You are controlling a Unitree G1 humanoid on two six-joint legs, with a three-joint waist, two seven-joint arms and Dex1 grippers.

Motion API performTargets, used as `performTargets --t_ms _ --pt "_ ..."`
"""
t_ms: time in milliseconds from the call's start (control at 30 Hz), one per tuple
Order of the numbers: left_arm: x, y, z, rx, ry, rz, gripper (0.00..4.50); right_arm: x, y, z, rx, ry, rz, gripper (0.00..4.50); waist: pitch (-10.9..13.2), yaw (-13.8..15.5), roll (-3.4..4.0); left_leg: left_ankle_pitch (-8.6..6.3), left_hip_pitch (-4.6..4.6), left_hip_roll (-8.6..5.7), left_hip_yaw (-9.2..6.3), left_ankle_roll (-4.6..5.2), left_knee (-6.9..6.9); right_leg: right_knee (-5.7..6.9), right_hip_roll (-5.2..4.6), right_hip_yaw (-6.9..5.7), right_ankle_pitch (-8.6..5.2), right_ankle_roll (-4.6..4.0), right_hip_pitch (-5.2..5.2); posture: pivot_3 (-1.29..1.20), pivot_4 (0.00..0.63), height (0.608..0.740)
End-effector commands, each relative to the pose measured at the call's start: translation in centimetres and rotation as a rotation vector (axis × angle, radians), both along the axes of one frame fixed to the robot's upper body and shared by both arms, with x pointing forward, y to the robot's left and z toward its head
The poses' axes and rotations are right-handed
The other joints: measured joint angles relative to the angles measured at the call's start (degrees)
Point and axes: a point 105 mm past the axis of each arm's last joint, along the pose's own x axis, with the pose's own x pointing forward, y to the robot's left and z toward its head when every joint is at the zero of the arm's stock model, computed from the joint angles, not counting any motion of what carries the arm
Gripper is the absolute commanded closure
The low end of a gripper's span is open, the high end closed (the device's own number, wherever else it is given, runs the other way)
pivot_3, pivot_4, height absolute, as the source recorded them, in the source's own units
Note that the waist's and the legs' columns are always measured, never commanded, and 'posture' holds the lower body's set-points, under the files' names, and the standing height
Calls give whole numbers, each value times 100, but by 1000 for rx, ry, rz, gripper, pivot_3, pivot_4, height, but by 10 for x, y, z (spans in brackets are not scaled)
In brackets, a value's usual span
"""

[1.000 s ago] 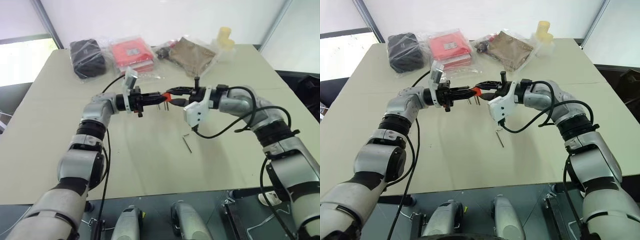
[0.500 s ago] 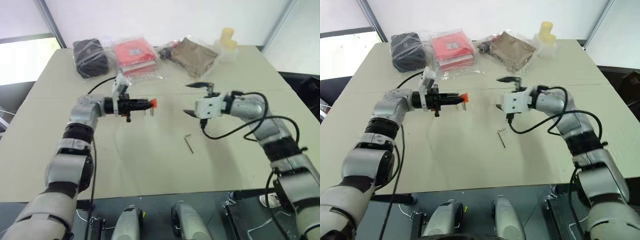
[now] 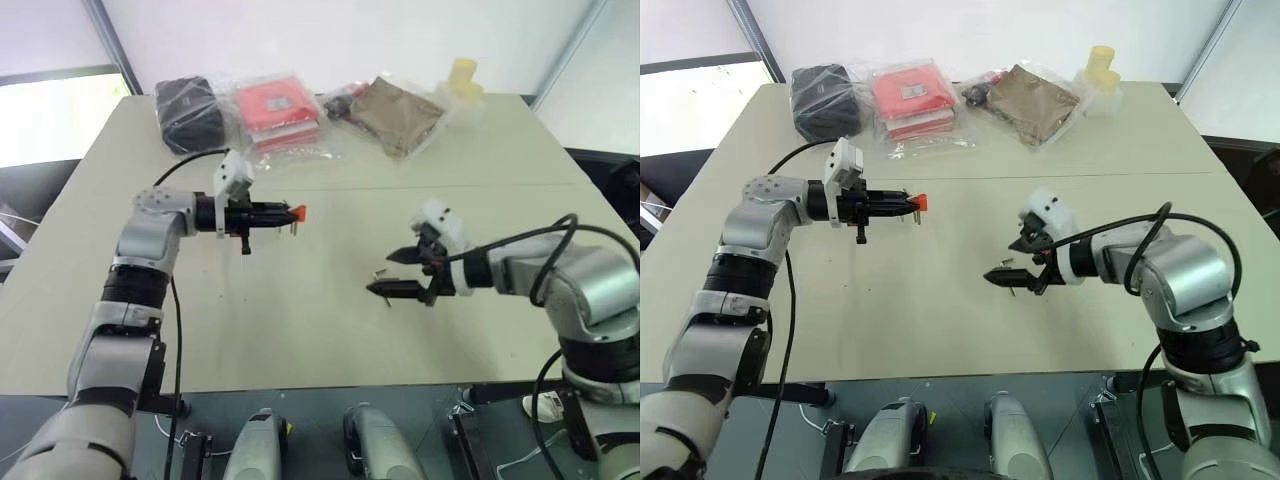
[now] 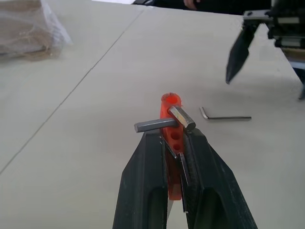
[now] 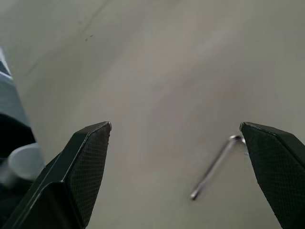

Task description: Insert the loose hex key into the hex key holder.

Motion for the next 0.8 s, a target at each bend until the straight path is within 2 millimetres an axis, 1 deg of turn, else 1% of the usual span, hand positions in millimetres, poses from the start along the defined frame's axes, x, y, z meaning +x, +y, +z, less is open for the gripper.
performTargets --t_ms 33,167,400,567,667,700,767,800 --pt "-3 1 14 -31 -51 13 4500 -2 2 -8 -18 -13 -17 12 0 1 -1 0 -1 -1 -1 0 2 0 0 -2 0 0 0 0 150 740" --pt "-2 0 14 -44 -47 30 4500 8 1 -20 -44 -26 -53 12 0 -12 0 0 0 -2 -3 0 3 0 1 -4 0 0 2 0 150 740" --pt "-5 1 12 -44 -41 39 4500 24 -4 -31 -85 -65 -70 12 0 -18 0 -1 0 -3 -2 2 3 -1 2 -3 0 1 1 0 150 740" --pt "-5 2 11 -44 -39 46 4500 30 0 -39 -84 -60 -77 12 -1 -22 -1 -1 0 -3 -2 2 3 -1 3 -4 0 1 2 0 150 740" --pt "-5 0 9 -45 -37 50 4500 41 5 -48 -92 -69 -108 12 -3 -51 -5 -1 3 -3 -2 2 3 -1 4 -3 0 1 3 0 150 740" --pt "-6 -1 8 -46 -36 50 4500 43 7 -50 -96 -70 -112 253 -3 -55 -4 -1 5 -2 -2 2 3 -1 5 -3 0 1 6 0 150 740" --pt "-7 -1 7 -48 -34 51 4500 45 9 -54 -107 -68 -113 871 -4 -53 -4 -1 7 -1 -3 2 3 0 6 -4 0 1 9 0 150 740" --pt "-7 -1 6 -49 -33 52 4500 45 9 -57 -117 -69 -114 1353 -4 -51 -4 -1 8 -1 -3 2 3 0 6 -4 0 1 9 0 150 740"
